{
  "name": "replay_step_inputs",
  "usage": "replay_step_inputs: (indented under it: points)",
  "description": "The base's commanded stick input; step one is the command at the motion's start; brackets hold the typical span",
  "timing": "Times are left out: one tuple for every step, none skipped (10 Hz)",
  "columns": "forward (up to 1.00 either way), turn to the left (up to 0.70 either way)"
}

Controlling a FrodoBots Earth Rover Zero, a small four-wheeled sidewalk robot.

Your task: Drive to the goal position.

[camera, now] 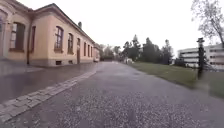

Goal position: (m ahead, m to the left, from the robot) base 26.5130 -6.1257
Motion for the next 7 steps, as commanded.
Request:
replay_step_inputs:
  points:
    - [1.0,-0.4]
    - [1.0,-0.34]
    - [1.0,-0.15]
    - [1.0,-0.01]
    - [1.0,0.0]
    - [1.0,0.0]
    - [1.0,0.0]
